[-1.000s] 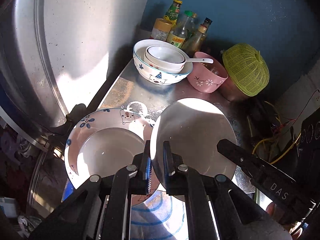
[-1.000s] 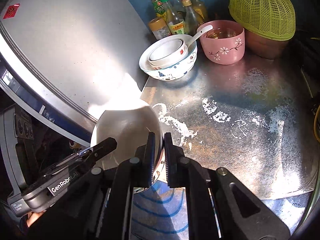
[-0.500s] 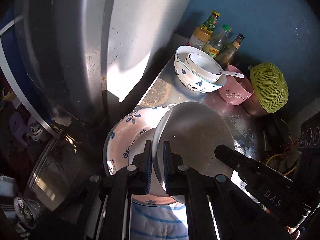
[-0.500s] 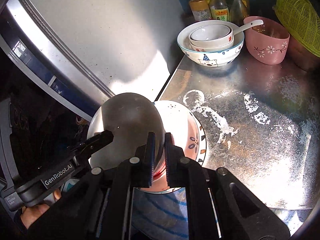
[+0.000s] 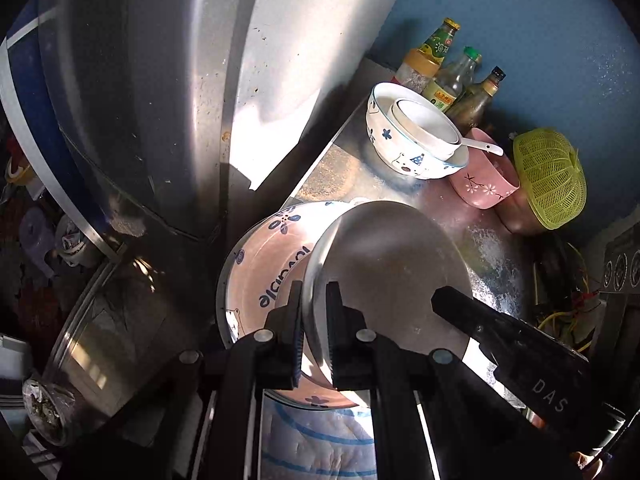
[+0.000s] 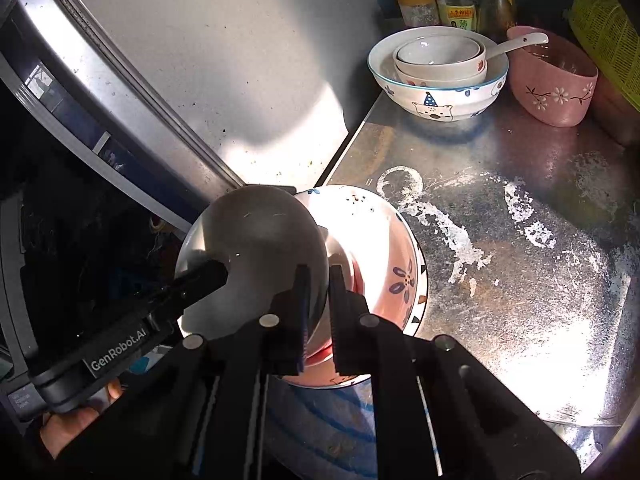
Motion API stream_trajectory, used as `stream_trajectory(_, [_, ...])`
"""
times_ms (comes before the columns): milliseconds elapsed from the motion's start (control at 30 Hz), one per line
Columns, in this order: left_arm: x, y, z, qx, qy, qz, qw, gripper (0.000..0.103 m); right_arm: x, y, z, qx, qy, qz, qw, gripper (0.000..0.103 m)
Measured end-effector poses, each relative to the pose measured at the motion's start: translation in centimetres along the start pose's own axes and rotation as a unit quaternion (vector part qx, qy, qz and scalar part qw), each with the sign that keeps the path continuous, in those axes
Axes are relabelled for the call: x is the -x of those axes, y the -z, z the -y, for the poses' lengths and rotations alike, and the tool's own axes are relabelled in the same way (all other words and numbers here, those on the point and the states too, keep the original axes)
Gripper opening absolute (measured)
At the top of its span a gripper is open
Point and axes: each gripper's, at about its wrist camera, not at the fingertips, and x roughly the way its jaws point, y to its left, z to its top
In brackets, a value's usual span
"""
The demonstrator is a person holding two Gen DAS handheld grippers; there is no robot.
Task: Organize plates and bowls
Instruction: 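Lower the small bowl into the stacked bowls and open both grippers, then withdraw both grippers from the stack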
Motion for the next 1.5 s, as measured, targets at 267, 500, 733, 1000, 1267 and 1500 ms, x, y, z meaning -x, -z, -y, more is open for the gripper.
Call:
stream_trajectory(267, [-1.2,0.5,-0.2,0.004,-0.001,-0.018,0.9998,0.008,-0.8,0.2,0.6,-0.001,0.005,-0.013,1.0,0.01])
stream_trajectory(500, [-1.9,0.5,-0.2,0.004,-0.003,-0.027,0.9996,0.008,-1.3,0.1,1.1,-0.002,0.006,-0.02,1.0,0.01])
stream_trajectory(733, [-2.0,0.3,0.3,-0.005,-0.006,-0.032,0.9995,0.01,-1.5,0.0,1.2,0.001,0.006,-0.023,1.0,0.01])
stream_trajectory(1000, [-1.7,0.3,0.8,-0.009,0.001,-0.033,0.9994,0.033,-1.6,-0.1,1.2,-0.005,0.002,-0.027,1.0,0.013])
stream_trajectory(1267, [-0.7,-0.1,0.8,-0.002,0.01,-0.018,0.9998,0.053,-1.0,-0.1,1.4,-0.016,-0.004,-0.021,1.0,0.013])
stream_trajectory(1500, [0.4,-0.3,0.9,-0.001,0.002,-0.004,1.0,0.079,-0.2,-0.2,1.6,-0.026,0.007,-0.017,0.999,0.042])
